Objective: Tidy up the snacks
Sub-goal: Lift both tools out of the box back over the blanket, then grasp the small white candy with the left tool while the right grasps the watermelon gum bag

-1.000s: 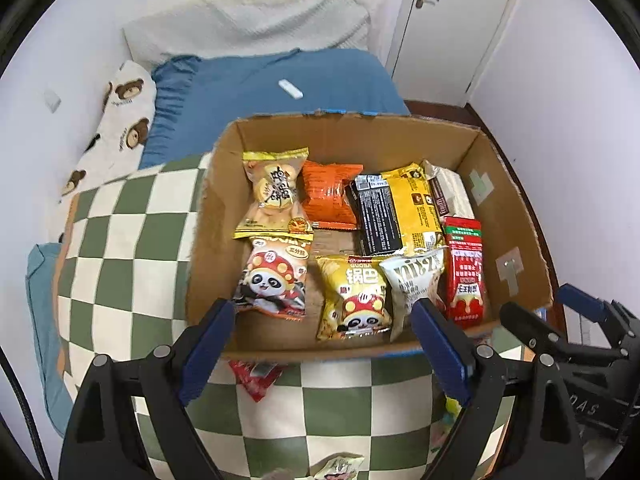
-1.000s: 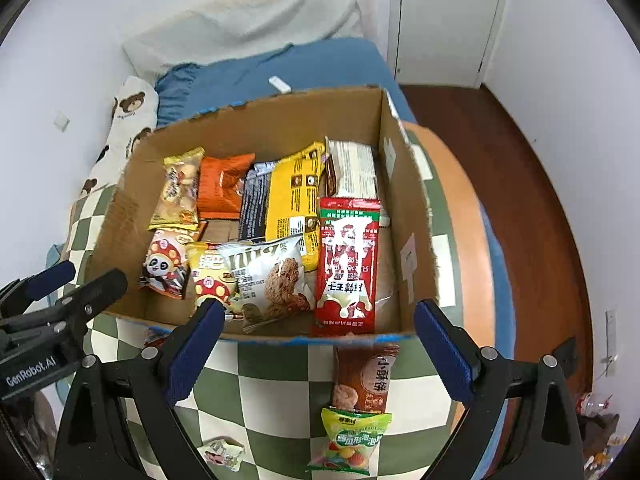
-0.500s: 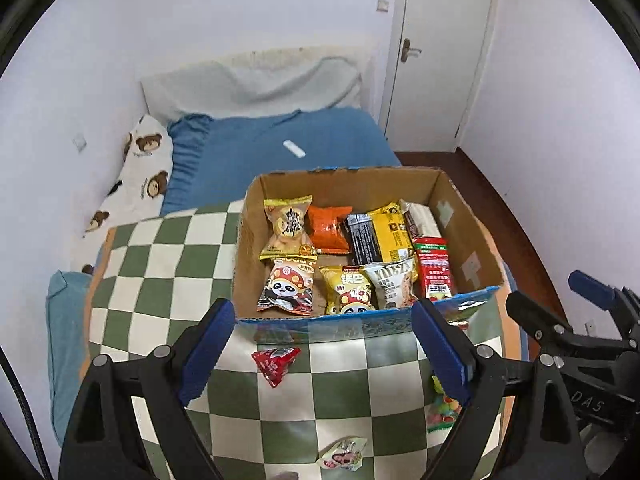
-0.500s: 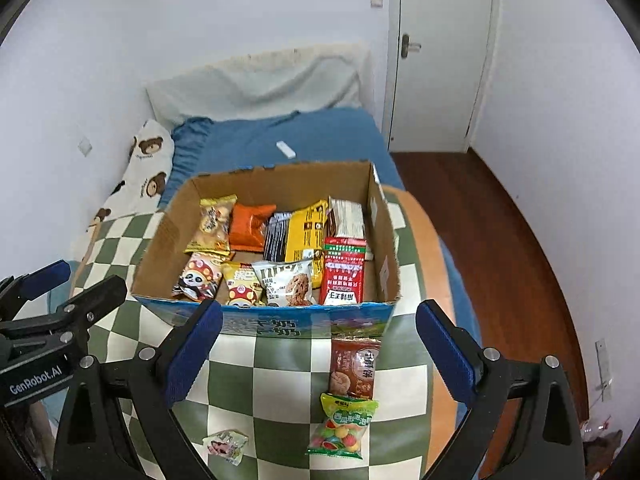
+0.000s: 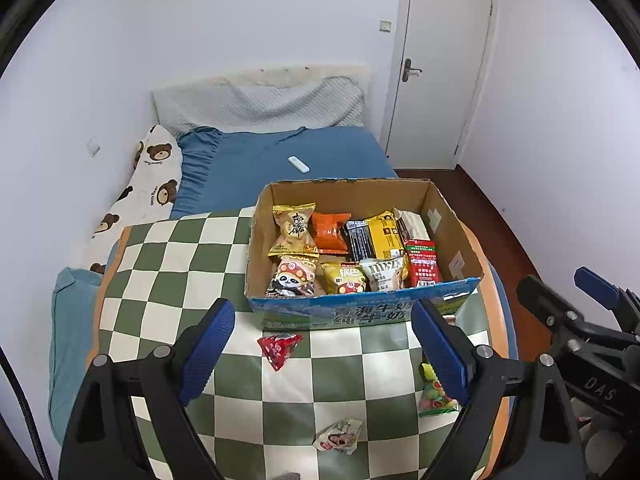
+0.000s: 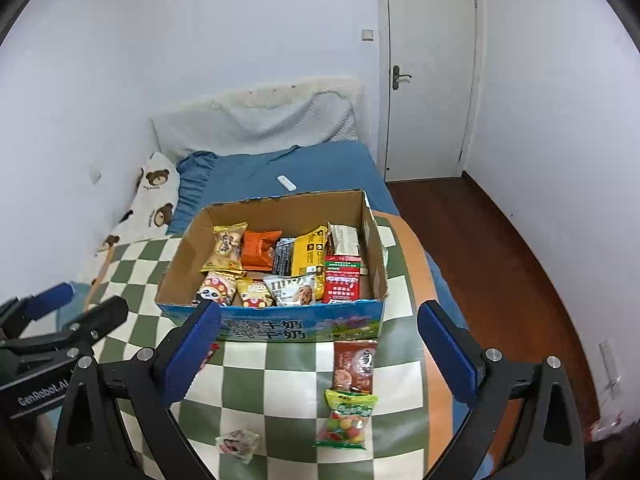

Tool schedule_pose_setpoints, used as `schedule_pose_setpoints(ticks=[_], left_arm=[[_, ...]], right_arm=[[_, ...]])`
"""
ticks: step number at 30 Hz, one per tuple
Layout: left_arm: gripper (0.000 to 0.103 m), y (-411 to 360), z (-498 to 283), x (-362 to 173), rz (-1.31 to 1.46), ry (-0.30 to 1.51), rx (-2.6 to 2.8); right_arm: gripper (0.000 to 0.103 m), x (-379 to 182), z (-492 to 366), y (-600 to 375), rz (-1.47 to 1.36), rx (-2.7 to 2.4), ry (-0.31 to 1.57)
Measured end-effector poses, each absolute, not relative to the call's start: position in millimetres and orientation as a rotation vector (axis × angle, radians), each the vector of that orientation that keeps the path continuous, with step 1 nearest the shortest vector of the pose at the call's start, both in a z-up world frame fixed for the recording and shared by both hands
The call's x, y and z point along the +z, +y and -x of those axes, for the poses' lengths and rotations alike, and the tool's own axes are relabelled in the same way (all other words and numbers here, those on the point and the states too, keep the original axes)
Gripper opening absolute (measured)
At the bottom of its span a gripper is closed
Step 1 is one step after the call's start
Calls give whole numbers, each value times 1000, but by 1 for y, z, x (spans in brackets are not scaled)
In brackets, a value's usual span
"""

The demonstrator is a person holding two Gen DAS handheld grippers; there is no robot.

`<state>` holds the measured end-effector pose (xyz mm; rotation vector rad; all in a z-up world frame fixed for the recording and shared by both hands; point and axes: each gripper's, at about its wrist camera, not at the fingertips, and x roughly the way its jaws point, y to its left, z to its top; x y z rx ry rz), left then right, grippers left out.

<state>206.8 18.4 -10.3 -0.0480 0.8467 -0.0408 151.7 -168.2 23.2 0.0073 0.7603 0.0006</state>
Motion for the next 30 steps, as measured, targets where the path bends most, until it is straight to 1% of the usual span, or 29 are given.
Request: schedule_pose_setpoints(ticks=[5,8,11,15,19,21,24,26,27,28,29,30], left_arm=[[90,18,-204,-25,40,888,-33],[90,18,-203,-55,35,972,-27],[90,18,-201,-99,40,1103,-28],[90,11,-194,-161,11,1270,-47],[90,4,-185,-212,19,1417,-74],[90,-1,-183,-234,18,1465,-88],[90,-8,-184,-256,35,1523,-107],[90,-11,-188,-270,78,1556,-104],[85,-11,-189,-275,95,1559,-102],[73,-13,-191,-280,102,1555,-94],[65,-14,-191,-285,97,1557,-91],[57,-16,-192,-289,89,1564,-92]], right_arm=[[101,11,-150,-182,-64,11,797],[101,-16,-154,-200,-114,14,880],[101,-56,-157,-222,-160,-11,984],[101,-124,-162,-247,-219,-44,1147],[101,-181,-163,-256,-292,-26,1267],[101,-201,-163,-256,-303,-27,1294],[97,-221,-165,-254,-316,-27,1316],[91,-231,-168,-250,-335,-20,1326],[88,-234,-171,-247,-335,-17,1329],[83,-236,-175,-244,-332,-16,1333],[73,-239,-178,-241,-327,-16,1338],[67,-244,-182,-237,-316,-12,1347]])
